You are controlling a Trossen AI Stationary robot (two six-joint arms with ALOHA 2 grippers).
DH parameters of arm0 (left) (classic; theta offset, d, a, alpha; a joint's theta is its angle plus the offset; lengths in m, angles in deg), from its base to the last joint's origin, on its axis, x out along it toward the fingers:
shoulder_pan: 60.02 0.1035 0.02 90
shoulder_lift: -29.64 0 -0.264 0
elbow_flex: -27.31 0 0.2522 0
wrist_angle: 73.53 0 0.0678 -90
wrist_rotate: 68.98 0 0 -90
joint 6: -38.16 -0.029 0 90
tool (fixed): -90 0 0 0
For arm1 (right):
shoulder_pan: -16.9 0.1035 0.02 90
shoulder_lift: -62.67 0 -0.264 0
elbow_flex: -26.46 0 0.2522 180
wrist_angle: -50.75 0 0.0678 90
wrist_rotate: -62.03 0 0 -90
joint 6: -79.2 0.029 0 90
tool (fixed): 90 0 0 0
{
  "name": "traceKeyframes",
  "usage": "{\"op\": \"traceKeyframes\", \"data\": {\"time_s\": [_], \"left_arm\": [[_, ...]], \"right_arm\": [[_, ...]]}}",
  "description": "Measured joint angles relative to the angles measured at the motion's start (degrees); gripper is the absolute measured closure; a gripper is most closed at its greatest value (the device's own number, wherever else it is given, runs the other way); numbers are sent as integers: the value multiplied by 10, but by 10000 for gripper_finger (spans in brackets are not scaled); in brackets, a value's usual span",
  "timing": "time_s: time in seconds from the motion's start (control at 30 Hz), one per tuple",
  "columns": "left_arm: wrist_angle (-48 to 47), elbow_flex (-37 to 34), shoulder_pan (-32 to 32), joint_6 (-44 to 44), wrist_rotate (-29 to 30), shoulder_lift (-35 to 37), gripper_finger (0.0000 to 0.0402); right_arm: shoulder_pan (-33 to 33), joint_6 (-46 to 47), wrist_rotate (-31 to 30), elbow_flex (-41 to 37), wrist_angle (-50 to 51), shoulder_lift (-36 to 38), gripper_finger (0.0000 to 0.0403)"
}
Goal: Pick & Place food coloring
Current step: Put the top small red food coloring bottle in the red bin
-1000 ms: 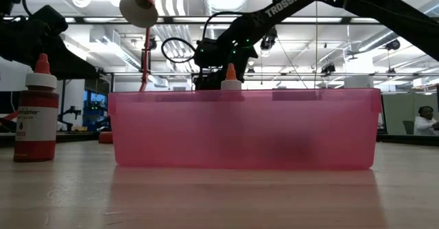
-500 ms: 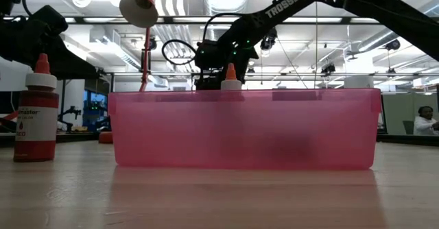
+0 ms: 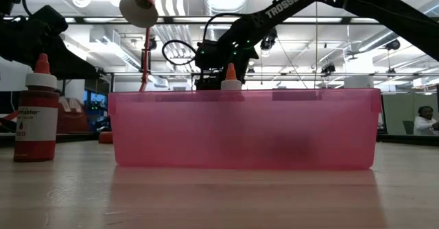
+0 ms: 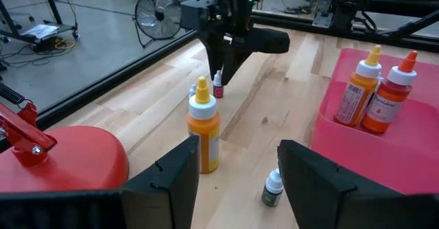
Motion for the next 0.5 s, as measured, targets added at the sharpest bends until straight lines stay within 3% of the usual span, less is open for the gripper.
{"op": "traceKeyframes", "data": {"time_s": [0.2,0.5], "left_arm": [[0,0,0,0,0,0,232],[0,0,0,0,0,0,232]], "right_arm": [[0,0,-1,0,-1,0,345],[1,3,-4,1,0,3,352]]}}
